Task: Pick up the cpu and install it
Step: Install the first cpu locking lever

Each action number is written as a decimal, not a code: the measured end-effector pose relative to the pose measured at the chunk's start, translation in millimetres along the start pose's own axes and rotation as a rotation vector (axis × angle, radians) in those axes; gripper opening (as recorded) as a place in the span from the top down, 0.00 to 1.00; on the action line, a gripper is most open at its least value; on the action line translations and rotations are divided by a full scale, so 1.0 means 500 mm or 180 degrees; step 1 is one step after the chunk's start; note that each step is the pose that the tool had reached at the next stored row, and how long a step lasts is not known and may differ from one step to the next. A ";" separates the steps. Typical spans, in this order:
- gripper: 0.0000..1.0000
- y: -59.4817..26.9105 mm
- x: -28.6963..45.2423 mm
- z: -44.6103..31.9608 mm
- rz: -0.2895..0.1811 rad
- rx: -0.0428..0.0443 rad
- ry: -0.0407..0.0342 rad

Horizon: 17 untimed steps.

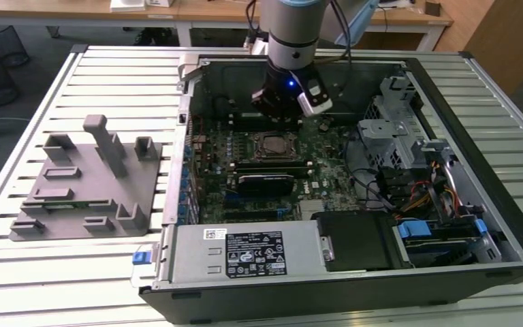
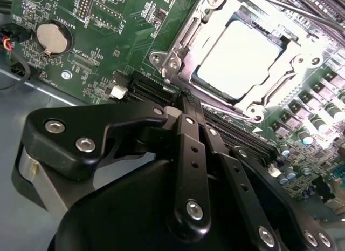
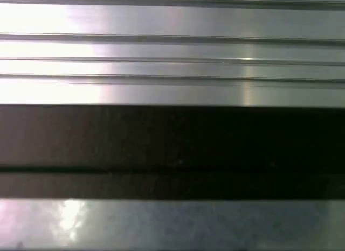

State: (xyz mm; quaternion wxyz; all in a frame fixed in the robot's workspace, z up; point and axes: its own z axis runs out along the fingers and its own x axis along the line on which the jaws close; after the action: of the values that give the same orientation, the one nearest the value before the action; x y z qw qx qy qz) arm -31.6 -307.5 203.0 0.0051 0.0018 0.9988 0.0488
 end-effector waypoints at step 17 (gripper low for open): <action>0.89 0.000 -0.002 0.004 0.0000 0.0043 0.0006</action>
State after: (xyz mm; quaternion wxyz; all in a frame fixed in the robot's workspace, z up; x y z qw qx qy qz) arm -30.6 -307.6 201.2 0.0041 0.0019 0.9991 0.0420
